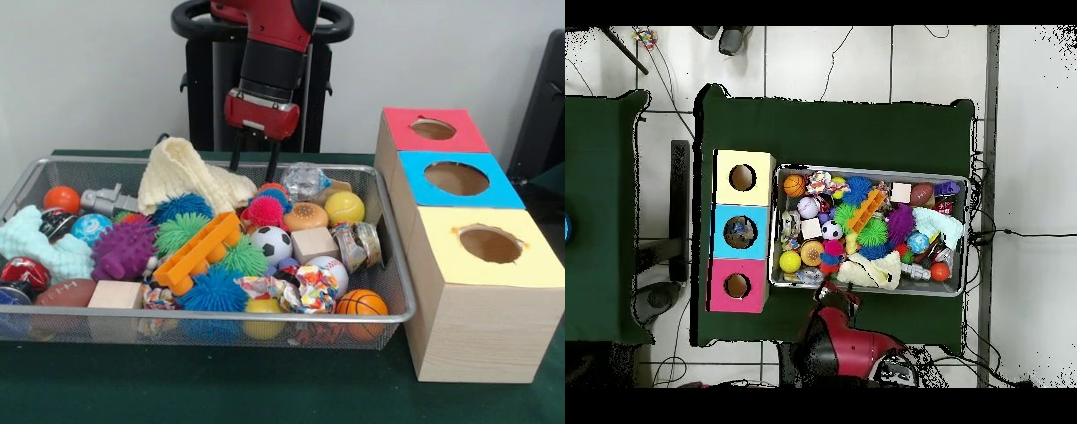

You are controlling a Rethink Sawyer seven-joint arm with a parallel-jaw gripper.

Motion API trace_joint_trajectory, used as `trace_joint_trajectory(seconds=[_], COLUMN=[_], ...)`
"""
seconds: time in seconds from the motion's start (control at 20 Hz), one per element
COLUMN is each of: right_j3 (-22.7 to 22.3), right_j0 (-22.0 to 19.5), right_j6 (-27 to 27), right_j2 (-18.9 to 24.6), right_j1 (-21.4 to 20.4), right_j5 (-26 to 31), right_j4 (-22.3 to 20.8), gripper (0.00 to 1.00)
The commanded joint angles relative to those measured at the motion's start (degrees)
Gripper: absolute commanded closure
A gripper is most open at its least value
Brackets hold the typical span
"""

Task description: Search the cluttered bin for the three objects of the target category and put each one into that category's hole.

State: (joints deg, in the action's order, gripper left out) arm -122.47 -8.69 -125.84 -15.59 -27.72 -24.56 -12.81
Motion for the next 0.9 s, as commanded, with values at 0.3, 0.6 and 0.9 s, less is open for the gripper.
trace_joint_trajectory(seconds=[0.3, 0.6, 0.9], right_j3=[-3.0, -2.4, -2.2], right_j0=[5.5, 6.8, 8.3], right_j6=[-10.1, -10.6, -10.8], right_j2=[3.3, 4.7, 4.8], right_j1=[3.5, 4.3, 5.3], right_j5=[7.4, 6.9, 6.2], right_j4=[8.6, 10.9, 13.6], gripper=[0.0, 0.0, 0.0])
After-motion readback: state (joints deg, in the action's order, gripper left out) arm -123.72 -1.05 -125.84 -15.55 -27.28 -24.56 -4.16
